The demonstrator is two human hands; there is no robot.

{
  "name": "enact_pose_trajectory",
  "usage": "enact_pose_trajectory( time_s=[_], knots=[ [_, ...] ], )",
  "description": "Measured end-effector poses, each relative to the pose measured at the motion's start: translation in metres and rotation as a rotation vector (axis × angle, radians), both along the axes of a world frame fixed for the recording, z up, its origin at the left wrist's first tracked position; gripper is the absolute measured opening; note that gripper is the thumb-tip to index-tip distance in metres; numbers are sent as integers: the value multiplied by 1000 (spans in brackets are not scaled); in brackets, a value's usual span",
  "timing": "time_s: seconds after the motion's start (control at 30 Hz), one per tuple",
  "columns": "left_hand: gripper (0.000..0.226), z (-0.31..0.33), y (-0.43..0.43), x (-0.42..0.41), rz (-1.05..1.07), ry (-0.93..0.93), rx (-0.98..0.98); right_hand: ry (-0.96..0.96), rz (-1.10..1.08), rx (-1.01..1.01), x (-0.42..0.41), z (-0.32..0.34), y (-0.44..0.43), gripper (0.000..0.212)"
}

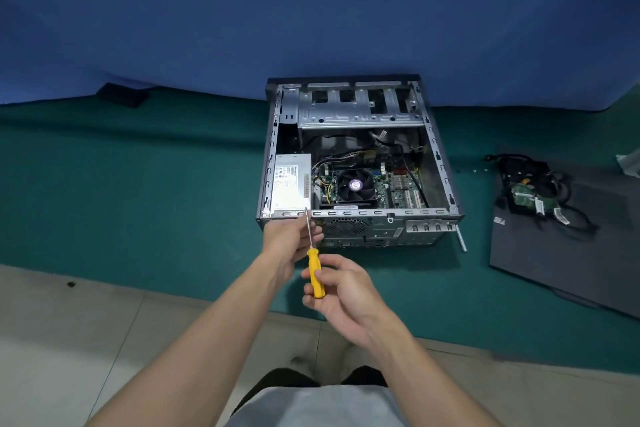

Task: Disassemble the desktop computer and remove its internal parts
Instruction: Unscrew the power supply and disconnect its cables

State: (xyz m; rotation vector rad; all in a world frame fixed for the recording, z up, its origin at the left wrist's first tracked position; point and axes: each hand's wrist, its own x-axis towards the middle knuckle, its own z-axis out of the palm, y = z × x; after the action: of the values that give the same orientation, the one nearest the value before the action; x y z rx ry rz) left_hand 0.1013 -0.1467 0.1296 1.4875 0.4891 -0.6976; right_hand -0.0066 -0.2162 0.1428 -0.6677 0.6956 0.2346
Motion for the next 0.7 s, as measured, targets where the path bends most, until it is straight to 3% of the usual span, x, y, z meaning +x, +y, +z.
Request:
enact_pose_trajectory(
  time_s=[0.1, 0.23, 0.4, 0.7],
  knots=[
    [41, -4, 1, -1, 56, 70, -54, 36, 8, 47, -1, -9, 2, 26],
    [43, -5, 4, 2, 47, 66, -78, 76, 42, -17, -2, -21, 8, 8],
    [43, -1, 3, 6, 10, 90, -121, 110, 33, -117, 2, -27, 10, 20],
    [44, -2, 9, 14, -96, 154, -146, 97, -15, -54, 1, -31, 24, 27]
  ],
)
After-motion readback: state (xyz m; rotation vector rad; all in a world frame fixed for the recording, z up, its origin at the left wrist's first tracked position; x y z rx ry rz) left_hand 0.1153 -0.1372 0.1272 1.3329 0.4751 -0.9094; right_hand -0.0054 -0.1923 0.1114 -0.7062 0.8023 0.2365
